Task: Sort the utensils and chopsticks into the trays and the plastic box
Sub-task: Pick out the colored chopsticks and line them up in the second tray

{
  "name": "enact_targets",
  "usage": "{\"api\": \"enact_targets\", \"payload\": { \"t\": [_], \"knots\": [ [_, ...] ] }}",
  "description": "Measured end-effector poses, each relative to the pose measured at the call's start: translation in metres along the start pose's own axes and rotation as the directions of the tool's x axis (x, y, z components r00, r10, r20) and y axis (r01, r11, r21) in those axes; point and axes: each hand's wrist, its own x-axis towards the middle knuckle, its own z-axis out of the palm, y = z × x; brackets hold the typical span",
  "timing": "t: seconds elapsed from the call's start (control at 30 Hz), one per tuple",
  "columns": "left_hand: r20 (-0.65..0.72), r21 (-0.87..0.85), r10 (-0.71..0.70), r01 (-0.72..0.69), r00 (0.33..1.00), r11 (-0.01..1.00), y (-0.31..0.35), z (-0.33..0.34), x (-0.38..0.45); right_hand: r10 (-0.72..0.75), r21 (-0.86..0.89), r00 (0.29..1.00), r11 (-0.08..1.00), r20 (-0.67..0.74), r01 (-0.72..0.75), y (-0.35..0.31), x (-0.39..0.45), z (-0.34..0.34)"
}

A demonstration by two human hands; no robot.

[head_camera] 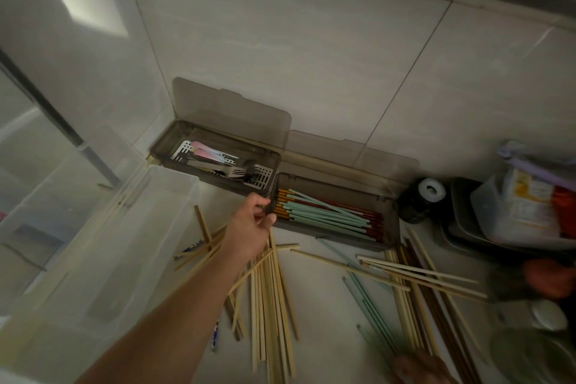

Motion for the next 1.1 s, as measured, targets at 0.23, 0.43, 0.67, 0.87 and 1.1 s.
{"api": "enact_targets", "payload": {
  "t": [0.23, 0.43, 0.67, 0.87, 1.1],
  "knots": [
    [0.0, 0.013, -0.006, 0.006, 1.0, 1.0, 0.0, 0.0, 0.001, -0.103, 0.33, 0.972, 0.928, -0.213, 0.171, -0.1, 0.05, -0.124],
    [0.004, 0.008, -0.026, 0.026, 1.0, 1.0, 0.002, 0.0, 0.001, -0.332, 0.332, 0.897, 0.844, -0.292, 0.421, -0.149, 0.123, -0.171],
    [0.01, -0.014, -0.036, 0.036, 0.999, 0.999, 0.002, -0.002, 0.0, -0.406, 0.151, 0.892, 0.887, -0.198, 0.437, -0.196, 0.205, -0.157],
    [0.019, -0.022, -0.036, 0.036, 0.999, 0.999, -0.002, -0.002, 0.002, -0.427, 0.066, 0.89, 0.895, -0.158, 0.441, -0.212, 0.234, -0.138],
    [0.007, -0.028, -0.037, 0.038, 0.999, 0.999, -0.004, -0.001, 0.002, -0.486, 0.05, 0.805, 0.846, -0.34, 0.531, -0.199, 0.214, -0.145]
  ]
}}
